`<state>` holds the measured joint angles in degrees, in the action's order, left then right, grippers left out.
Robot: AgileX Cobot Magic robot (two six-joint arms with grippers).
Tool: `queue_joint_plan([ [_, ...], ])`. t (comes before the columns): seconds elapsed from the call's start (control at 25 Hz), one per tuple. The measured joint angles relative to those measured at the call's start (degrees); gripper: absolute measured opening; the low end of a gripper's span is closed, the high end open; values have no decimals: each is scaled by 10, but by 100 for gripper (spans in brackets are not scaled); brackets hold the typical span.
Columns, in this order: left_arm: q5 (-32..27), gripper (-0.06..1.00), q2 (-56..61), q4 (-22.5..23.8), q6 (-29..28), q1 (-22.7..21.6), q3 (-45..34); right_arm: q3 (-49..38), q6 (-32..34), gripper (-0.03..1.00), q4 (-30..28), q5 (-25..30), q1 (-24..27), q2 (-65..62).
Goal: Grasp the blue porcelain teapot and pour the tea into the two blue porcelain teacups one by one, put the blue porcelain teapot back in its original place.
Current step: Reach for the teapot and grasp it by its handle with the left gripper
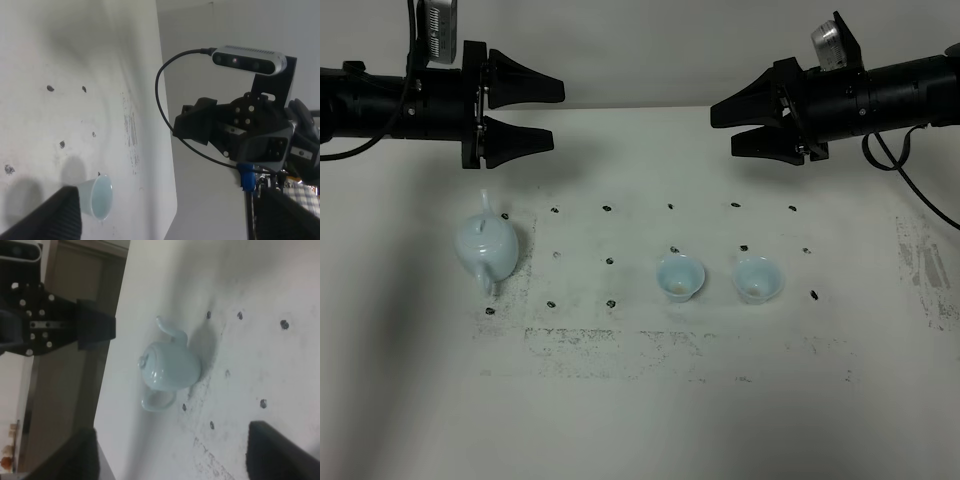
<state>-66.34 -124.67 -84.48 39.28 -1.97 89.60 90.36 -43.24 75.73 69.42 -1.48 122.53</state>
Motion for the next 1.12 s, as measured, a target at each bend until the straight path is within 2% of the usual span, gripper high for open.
queue_joint_plan([
  [0.24, 0, 7, 0, 0, 0, 0, 0, 5, 0, 59, -4, 0, 0, 0],
  [0.32, 0, 7, 0, 0, 0, 0, 0, 24, 7, 59, -31, 1, 0, 0],
  [0.44, 0, 7, 0, 0, 0, 0, 0, 72, 54, 59, -114, 2, 0, 0],
  [0.68, 0, 7, 0, 0, 0, 0, 0, 160, 241, 59, -412, 2, -4, -1],
  [0.8, -1, 7, 0, 0, 0, 0, 0, 167, 298, 59, -542, 3, -6, -8],
  [0.92, -3, 7, 0, 0, 0, 0, 0, 167, 326, 59, -607, 3, -8, -22],
  [1.12, -5, 7, 0, 0, 1, 0, 0, 161, 334, 59, -626, 2, -20, -60],
])
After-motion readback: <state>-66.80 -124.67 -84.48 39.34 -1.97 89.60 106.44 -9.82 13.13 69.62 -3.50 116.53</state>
